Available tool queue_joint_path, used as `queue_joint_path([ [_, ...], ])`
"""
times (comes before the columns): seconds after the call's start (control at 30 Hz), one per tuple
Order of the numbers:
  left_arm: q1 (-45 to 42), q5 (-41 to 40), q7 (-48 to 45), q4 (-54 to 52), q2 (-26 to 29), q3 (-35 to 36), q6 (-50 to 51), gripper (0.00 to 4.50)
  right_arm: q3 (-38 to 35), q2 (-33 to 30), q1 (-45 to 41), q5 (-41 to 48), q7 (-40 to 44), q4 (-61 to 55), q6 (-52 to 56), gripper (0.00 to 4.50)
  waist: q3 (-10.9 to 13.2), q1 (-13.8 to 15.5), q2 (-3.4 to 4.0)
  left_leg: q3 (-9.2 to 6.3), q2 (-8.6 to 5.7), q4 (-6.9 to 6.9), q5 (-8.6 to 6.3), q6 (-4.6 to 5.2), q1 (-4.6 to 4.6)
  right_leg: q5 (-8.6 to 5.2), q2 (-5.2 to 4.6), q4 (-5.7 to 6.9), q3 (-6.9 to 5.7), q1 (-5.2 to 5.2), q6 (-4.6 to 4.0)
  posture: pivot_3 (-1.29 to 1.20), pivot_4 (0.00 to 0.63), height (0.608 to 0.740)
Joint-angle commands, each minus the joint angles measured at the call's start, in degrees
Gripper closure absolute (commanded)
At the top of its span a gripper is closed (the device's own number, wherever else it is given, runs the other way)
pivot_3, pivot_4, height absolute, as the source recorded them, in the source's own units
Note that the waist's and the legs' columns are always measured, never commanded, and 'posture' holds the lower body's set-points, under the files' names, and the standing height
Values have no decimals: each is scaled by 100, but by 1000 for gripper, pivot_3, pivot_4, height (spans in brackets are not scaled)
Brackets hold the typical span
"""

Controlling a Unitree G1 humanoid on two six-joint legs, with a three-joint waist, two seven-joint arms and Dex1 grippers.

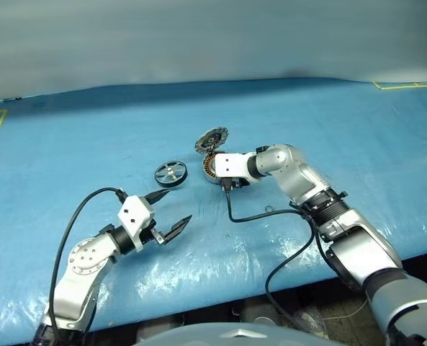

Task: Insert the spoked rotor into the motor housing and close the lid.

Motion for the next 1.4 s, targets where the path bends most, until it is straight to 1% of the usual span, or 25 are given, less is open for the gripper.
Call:
queue_joint_path([
  [0.03, -8, 19, 10, -51, -40, -25, -103, 0, -73, 83, 211, 134, 185, -775, 510, 1919, 0, -3, 0, -1, 1, 0, 0, 0, 0, 0, 0, 0, -2, 0, 1, 0, 150, 740],
  [0.13, -16, 7, -10, -46, -41, -41, -90, 0, -82, 88, 396, 150, 259, -1378, 997, 1919, 1, -12, 1, -1, 4, -4, -1, -1, 0, 1, 1, 0, -5, -3, 2, 0, 150, 740],
  [0.2, -19, 25, -16, -57, -28, -54, -83, 0, 82, -15, 608, -129, 141, -1838, 1091, 1919, 1, -5, 1, -1, 4, -5, -1, -1, 0, 1, 0, 0, -7, -3, 1, 0, 150, 740],
  [0.3, -6, -16, -21, -77, -54, -63, -48, 0, 231, -145, 1102, 29, 537, -2849, 1651, 1919, 1, 5, 1, -3, 3, -6, -1, -1, -1, -1, -1, -1, -8, -3, -1, 0, 150, 740],
  [0.37, 0, -32, -42, -89, -49, -80, -13, 0, 334, -231, 1342, -8, 626, -3302, 1884, 1919, 1, 5, 1, -6, 3, -6, -3, 0, -1, -1, -2, -1, -10, -2, 0, 0, 150, 740],
  [0.47, -3, -40, -98, -86, -17, -124, 38, 0, 535, -370, 1644, -77, 715, -3832, 2154, 1919, 1, -4, 1, -5, 3, -6, -3, 0, -1, -2, -2, -2, -10, -2, -2, 0, 150, 740],
  [0.57, -32, -22, -114, -80, -7, -149, 53, 0, 673, -487, 1774, -68, 803, -4162, 2334, 1919, 0, 0, 0, -6, 3, -5, -1, -2, 0, -6, -2, -1, -10, -1, -8, 0, 150, 740],
  [0.73, -139, -16, -184, -31, -4, -219, 47, 0, 660, -445, 1715, -8, 746, -4265, 2753, 1919, -1, 1, -2, -11, 1, -4, 1, -4, 1, -9, -2, 0, -10, 1, -13, 0, 150, 740],
  [1.07, -274, -10, -214, 54, -27, -249, 72, 0, 560, -388, 1649, 155, 499, -4328, 3097, 1919, -1, 4, -2, -12, -2, -4, 3, -7, 0, -8, -2, 0, -10, 1, -12, 0, 150, 740],
  [1.3, -288, 1, -221, 123, -52, -252, 42, 0, 414, -23, 1434, 263, 51, -4132, 3761, 1919, -1, -4, -2, -11, 0, -4, 4, -9, 0, -8, -1, 1, -9, -1, -12, 0, 150, 740],
  [1.37, -286, 15, -218, 128, -55, -267, 29, 0, 430, -1, 1393, 269, -44, -4098, 3844, 1919, -1, -1, -2, -12, 0, -4, 5, -10, 0, -7, -1, 3, -10, -1, -13, 0, 150, 740],
  [1.4, -284, 19, -216, 129, -53, -270, 26, 0, 444, -3, 1380, 277, -82, -4096, 3890, 1745, -1, -1, -2, -13, -1, -4, 5, -10, 0, -7, -1, 3, -10, -1, -13, 0, 150, 740],
])
